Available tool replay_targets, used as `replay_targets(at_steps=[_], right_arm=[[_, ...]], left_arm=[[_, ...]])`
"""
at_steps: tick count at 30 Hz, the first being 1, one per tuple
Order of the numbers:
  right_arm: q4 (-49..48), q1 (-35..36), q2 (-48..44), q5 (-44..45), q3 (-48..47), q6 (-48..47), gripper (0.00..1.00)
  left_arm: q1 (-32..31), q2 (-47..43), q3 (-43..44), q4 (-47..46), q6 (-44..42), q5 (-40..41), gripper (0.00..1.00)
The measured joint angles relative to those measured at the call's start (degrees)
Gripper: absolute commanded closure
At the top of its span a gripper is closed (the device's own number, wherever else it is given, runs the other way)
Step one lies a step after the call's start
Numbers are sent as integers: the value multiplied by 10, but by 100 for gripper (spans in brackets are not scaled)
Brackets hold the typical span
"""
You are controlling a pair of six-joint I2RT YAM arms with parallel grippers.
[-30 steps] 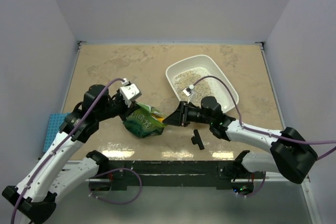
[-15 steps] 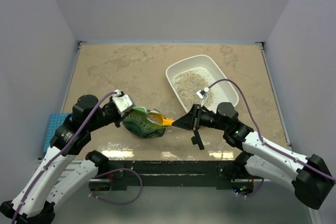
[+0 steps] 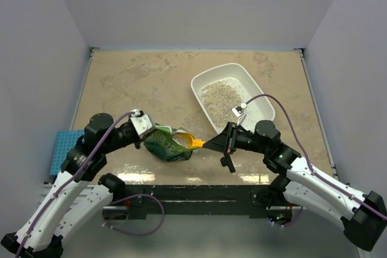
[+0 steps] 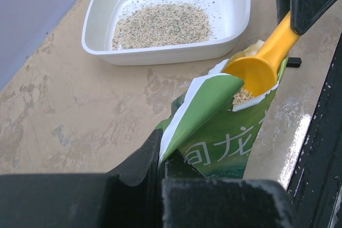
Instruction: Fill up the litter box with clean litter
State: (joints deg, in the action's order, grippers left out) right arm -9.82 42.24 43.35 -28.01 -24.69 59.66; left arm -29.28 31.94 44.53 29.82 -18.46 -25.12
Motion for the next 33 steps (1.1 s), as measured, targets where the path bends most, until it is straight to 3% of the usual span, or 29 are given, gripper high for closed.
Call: replay_targets(at_steps=[17,33], right_arm=[[147,-3,15,10,-101,-1,100],[237,-3,-57,36,-109,2,100]], left_arm=[[3,-17,-57,-79,1,-19,100],[0,3,-91,-133,24,-60,100]])
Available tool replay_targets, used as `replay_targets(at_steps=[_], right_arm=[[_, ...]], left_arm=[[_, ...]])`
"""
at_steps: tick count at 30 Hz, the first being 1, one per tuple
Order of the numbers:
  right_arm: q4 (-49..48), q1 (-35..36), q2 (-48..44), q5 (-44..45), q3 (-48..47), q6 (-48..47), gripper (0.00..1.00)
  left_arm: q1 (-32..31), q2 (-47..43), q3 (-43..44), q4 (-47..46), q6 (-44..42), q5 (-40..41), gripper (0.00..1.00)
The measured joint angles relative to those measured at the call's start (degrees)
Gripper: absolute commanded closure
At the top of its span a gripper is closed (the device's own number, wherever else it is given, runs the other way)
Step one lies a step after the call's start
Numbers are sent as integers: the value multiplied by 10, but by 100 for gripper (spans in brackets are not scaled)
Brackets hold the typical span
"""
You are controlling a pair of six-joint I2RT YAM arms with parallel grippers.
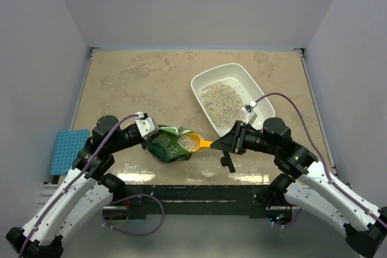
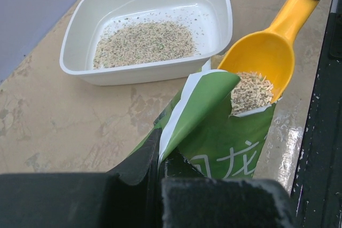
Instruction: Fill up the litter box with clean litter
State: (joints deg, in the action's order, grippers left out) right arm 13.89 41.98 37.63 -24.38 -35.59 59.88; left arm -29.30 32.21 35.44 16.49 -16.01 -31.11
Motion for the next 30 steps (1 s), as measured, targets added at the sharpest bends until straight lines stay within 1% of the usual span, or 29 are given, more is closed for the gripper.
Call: replay_targets(at_steps=[6,17,23,30], right_arm=[[35,0,-45,16,0,6,100],[94,0,-119,55,14,25,100],[99,0,-158,65,48,54,100],[70,0,-202,65,99,114,100]], left_arm=[[-13,10,-9,-10,3,7,100],[-17,12,-9,-10,3,13,100],[-19,-8,-9,-7,3,13,100],[-19,-13,-9,3,3,13,100]])
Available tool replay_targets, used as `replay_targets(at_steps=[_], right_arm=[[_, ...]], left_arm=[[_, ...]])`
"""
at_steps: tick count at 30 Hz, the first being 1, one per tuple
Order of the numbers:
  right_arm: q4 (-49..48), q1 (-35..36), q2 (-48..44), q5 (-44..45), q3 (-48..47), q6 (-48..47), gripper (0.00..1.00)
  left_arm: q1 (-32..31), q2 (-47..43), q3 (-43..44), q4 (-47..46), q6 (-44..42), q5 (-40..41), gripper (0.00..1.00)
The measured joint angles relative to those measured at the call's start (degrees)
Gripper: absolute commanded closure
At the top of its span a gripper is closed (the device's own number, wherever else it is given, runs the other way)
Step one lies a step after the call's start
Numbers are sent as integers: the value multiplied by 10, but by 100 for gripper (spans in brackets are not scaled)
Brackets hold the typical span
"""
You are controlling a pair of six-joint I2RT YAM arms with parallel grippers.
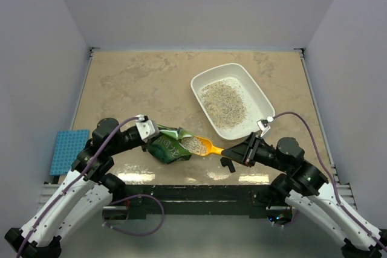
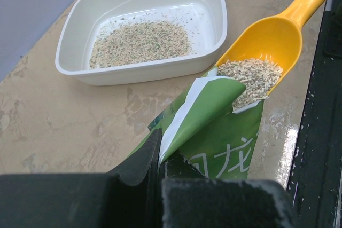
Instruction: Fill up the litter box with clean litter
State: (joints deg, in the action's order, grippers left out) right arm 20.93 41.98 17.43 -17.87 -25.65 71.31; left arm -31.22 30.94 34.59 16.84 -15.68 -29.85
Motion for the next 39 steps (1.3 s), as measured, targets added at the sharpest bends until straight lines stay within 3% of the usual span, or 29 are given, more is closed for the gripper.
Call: replay_targets(at_steps=[11,25,39], right_arm=[[3,0,-80,10,46,92,100],[71,0,-167,30,52,118,100],[128,0,-170,66,-4,123,100]], left_arm=[[0,-2,0,3,0,0,100],[0,-8,0,6,1,5,100],[0,-10,5,6,2,23,100]])
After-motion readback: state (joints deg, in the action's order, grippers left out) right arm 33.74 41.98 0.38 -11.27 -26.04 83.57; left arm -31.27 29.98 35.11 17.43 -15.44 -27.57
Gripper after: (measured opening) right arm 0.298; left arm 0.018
